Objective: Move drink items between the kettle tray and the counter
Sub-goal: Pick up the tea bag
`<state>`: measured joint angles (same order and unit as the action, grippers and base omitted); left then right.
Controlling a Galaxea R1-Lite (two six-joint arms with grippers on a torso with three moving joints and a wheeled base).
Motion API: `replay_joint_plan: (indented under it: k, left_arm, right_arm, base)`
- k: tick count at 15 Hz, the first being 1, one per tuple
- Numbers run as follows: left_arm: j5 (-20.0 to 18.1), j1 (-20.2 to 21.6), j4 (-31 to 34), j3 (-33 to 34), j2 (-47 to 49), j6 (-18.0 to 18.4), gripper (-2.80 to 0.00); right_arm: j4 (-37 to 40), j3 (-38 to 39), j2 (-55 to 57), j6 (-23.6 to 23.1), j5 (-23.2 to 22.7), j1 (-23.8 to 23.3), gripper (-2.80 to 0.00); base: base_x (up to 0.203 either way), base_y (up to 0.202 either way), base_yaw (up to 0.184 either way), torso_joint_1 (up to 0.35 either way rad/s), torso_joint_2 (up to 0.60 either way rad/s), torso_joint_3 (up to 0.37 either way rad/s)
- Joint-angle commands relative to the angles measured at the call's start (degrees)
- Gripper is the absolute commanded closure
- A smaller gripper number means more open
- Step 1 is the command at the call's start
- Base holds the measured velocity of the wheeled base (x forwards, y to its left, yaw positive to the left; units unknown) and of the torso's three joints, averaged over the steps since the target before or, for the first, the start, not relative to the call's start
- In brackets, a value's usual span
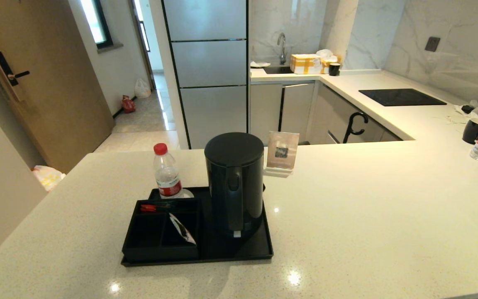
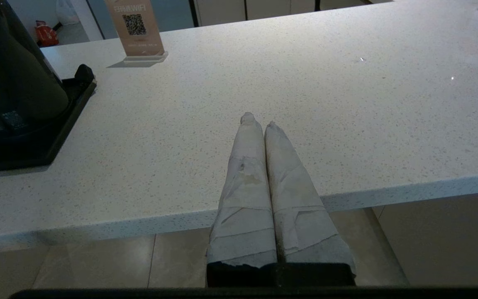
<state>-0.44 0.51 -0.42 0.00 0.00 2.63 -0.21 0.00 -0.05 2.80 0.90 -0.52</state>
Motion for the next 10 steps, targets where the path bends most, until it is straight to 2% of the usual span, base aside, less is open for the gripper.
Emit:
replay_joint_plan:
  k: [1, 10]
  left_arm:
    - [0.0, 0.0, 0.0, 0.1, -0.1, 0.0, 0.0]
    - [0.0, 0.0, 0.0, 0.1, -0.1, 0.0, 0.0]
  right_arm:
    - [-0.1, 0.0, 0.0, 0.0, 0.0, 0.0, 0.0]
    - [-0.1, 0.0, 0.0, 0.0, 0.0, 0.0, 0.0]
  base:
    - [0.0, 0.0, 0.0, 0.0, 0.0, 0.0]
    - [0.0, 0.0, 0.0, 0.0, 0.0, 0.0]
